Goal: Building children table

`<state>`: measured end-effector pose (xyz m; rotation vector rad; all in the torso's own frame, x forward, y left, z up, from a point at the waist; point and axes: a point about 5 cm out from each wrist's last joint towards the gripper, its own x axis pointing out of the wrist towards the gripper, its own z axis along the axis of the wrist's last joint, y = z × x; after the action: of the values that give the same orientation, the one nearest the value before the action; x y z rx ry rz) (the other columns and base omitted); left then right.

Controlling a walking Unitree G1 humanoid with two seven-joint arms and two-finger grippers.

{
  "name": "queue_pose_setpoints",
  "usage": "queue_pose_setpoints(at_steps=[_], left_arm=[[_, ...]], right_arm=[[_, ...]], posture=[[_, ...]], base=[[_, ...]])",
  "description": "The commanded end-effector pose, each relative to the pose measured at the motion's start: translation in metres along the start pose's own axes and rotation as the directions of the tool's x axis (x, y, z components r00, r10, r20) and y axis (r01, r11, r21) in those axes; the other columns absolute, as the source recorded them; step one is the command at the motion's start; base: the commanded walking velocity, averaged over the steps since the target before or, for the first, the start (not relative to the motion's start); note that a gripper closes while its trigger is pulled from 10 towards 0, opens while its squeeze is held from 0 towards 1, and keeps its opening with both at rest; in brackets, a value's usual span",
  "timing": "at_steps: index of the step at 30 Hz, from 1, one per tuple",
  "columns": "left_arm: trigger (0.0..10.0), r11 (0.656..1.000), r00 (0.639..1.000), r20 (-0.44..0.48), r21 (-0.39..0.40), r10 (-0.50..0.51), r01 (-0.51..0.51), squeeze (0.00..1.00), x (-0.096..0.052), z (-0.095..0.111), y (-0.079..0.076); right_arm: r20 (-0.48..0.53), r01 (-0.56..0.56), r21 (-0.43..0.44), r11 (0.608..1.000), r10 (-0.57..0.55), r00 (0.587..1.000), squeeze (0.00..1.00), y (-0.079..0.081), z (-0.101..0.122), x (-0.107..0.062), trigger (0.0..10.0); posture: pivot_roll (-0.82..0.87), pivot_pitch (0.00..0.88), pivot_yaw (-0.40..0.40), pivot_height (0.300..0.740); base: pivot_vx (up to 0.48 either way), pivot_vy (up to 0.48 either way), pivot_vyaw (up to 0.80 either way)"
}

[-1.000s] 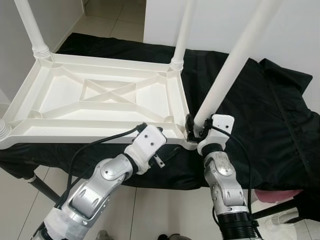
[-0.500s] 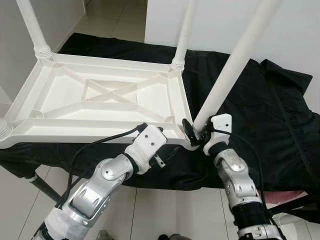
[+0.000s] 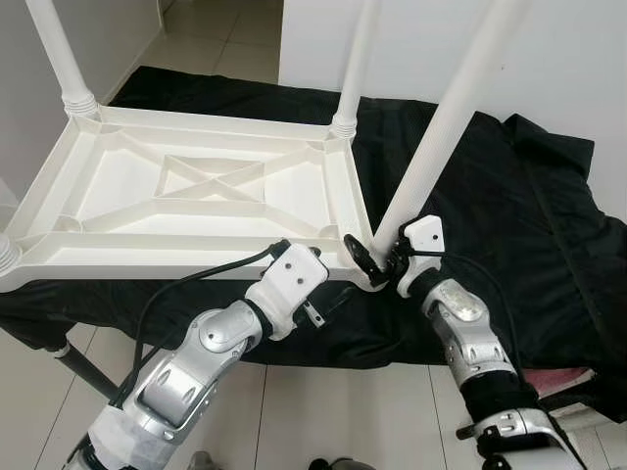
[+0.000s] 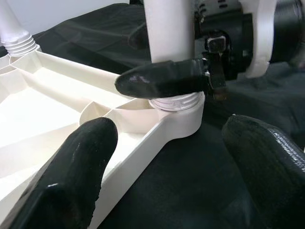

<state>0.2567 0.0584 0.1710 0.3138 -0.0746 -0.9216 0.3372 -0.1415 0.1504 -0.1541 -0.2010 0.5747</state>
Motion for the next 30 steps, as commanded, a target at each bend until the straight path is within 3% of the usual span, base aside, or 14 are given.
queue_pose_setpoints(at_steps=[1, 2, 3, 15, 16, 23, 26, 30], left_arm=[[10.0, 0.997, 0.997, 0.004, 0.014, -0.077, 0.077, 0.0, 0.002, 0.002, -0.005], [10.0, 0.997, 0.997, 0.004, 0.014, -0.077, 0.077, 0.0, 0.001, 0.002, -0.005], [10.0, 0.997, 0.997, 0.004, 0.013, -0.077, 0.077, 0.0, 0.001, 0.002, -0.005], [10.0, 0.997, 0.997, 0.001, 0.012, -0.08, 0.08, 0.0, 0.001, 0.001, -0.007], [10.0, 0.997, 0.997, 0.001, 0.013, -0.082, 0.082, 0.0, 0.001, 0.001, -0.007], [10.0, 0.996, 0.996, 0.005, 0.008, -0.087, 0.087, 0.0, 0.002, 0.001, -0.008], [10.0, 0.996, 0.995, 0.007, 0.003, -0.095, 0.095, 0.0, 0.002, 0.001, -0.011], [10.0, 0.996, 0.996, 0.006, 0.002, -0.093, 0.093, 0.0, 0.002, 0.0, -0.011]], right_arm=[[-0.015, -0.034, -0.023, 0.999, 0.034, 0.999, 0.0, 0.0, -0.002, 0.001, 4.4], [-0.015, -0.037, -0.027, 0.999, 0.037, 0.999, 0.0, -0.001, -0.002, 0.001, 4.4], [-0.024, -0.038, -0.022, 0.999, 0.038, 0.999, 0.0, -0.004, -0.004, -0.001, 0.0], [-0.067, -0.017, 0.014, 1.0, 0.018, 0.998, 0.0, -0.008, -0.02, -0.018, 0.0], [-0.075, -0.009, 0.021, 1.0, 0.01, 0.997, 0.0, -0.007, -0.022, -0.02, 10.0], [-0.088, 0.046, 0.053, 0.998, -0.041, 0.995, 0.0, -0.003, -0.022, -0.02, 10.0], [-0.156, 0.153, 0.046, 0.987, -0.144, 0.977, 0.0, -0.002, -0.024, -0.018, 10.0], [-0.162, 0.213, 0.037, 0.976, -0.204, 0.965, 0.0, 0.0, -0.02, -0.017, 10.0]], posture=[[0.08, 0.098, -0.092, 0.74], [0.08, 0.098, -0.092, 0.74], [0.08, 0.097, -0.091, 0.74], [0.07, 0.092, -0.091, 0.74], [0.07, 0.092, -0.091, 0.74], [0.06, 0.089, -0.094, 0.74], [0.06, 0.088, -0.101, 0.74], [0.06, 0.087, -0.105, 0.74]], base=[[0.0, 0.0, 0.0], [0.0, 0.0, 0.0], [0.0, 0.0, 0.0], [0.0, 0.0, 0.0], [0.0, 0.0, 0.0], [0.0, 0.0, 0.0], [0.0, 0.0, 0.0], [0.0, 0.0, 0.0]])
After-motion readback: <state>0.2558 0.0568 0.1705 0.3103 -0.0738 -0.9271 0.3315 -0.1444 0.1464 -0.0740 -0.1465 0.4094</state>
